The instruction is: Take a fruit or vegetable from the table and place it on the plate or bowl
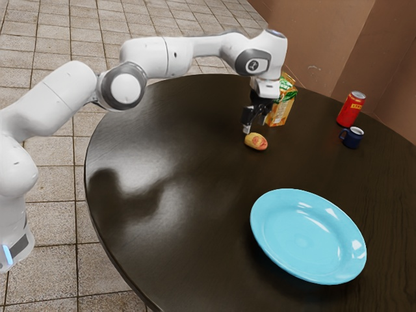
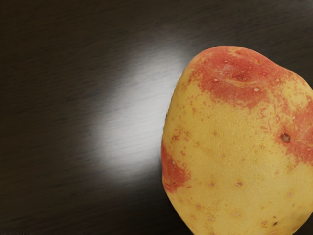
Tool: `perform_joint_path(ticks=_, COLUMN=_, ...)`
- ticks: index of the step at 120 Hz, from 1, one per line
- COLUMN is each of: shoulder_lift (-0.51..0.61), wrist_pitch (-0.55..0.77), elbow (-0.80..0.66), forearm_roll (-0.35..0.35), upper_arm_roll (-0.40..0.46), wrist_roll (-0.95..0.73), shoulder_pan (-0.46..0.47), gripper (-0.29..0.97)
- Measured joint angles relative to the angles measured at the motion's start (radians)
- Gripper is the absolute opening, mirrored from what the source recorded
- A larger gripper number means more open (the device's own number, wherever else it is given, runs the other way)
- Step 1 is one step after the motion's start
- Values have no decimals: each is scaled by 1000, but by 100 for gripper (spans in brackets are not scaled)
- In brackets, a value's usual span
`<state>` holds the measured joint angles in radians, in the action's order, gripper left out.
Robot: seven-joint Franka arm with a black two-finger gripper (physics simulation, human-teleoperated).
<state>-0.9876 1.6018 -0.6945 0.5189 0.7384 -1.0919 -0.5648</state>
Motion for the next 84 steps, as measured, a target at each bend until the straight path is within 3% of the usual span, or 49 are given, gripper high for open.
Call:
perform_joint_path(ticks=68, shoulder_lift=3, wrist_pitch=9, elbow=-21, forearm_roll=7, upper_arm_roll=45, wrist_roll=137, shoulder_pan=-31, gripper=68)
perform_joint_path(ticks=84, shoulder_lift=19, wrist_pitch=4, elbow=-49, forearm_roll=3, upper_arm_roll=48, wrist_roll=148, shoulder_pan=0, gripper=68)
